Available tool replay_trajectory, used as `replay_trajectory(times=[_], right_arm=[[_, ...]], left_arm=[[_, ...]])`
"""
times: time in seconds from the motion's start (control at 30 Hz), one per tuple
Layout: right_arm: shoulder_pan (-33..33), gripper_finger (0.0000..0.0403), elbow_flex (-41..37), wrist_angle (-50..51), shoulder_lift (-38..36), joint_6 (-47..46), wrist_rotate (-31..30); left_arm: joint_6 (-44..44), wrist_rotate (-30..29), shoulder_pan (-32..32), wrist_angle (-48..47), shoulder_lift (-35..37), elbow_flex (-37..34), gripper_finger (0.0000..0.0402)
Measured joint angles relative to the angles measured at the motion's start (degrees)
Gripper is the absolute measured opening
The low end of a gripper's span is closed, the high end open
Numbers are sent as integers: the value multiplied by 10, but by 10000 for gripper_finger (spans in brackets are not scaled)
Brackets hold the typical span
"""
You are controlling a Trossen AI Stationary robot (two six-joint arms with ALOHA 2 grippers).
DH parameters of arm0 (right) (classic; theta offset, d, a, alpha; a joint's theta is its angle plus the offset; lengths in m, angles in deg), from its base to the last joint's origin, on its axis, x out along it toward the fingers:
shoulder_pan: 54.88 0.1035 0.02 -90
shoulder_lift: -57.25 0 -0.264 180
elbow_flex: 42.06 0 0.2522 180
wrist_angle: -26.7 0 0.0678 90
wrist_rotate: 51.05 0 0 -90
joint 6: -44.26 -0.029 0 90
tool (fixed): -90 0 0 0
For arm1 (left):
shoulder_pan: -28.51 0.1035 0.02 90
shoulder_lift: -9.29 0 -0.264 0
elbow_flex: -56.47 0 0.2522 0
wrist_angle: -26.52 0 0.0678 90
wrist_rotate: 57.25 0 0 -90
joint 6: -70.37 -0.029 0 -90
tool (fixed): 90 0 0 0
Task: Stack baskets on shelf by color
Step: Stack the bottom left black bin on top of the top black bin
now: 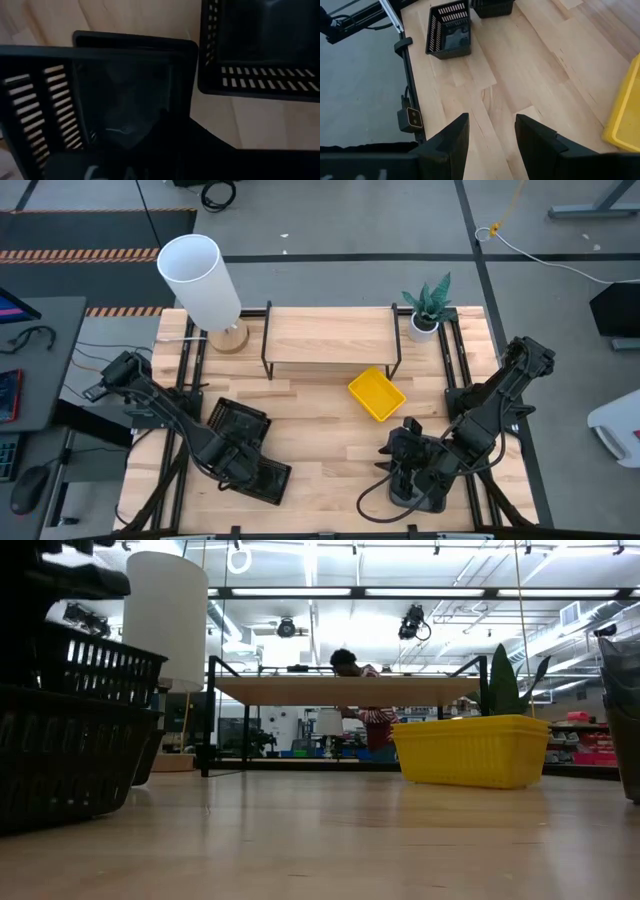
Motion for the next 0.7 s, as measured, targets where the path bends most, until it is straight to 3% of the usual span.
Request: replay_trajectory(times=[0.4,0.7], right_arm=[[-4,164,0,-4,0,0,0],[-4,164,0,-4,0,1,0]], left_arm=[[-14,4,0,75,0,-24,7],[7,28,3,69,0,-50,11]])
